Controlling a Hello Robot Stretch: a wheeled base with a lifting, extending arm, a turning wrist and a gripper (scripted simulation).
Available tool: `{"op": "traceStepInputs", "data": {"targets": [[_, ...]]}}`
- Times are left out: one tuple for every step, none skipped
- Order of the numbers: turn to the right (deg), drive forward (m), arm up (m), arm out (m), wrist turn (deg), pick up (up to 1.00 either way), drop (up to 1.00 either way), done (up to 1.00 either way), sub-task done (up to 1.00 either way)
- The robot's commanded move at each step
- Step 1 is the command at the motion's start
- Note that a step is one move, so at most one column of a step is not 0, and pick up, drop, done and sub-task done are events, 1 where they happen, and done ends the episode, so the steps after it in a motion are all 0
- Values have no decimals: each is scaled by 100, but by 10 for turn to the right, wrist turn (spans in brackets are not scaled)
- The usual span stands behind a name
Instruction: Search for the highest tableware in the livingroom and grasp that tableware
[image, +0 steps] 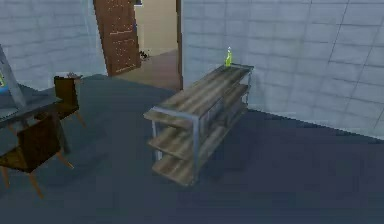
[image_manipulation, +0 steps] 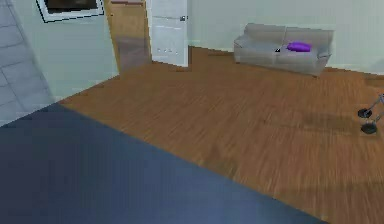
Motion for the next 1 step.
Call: {"op": "traceStepInputs", "data": {"targets": [[450, 0, 0, 0, 0, 0, 0, 0, 0]]}}
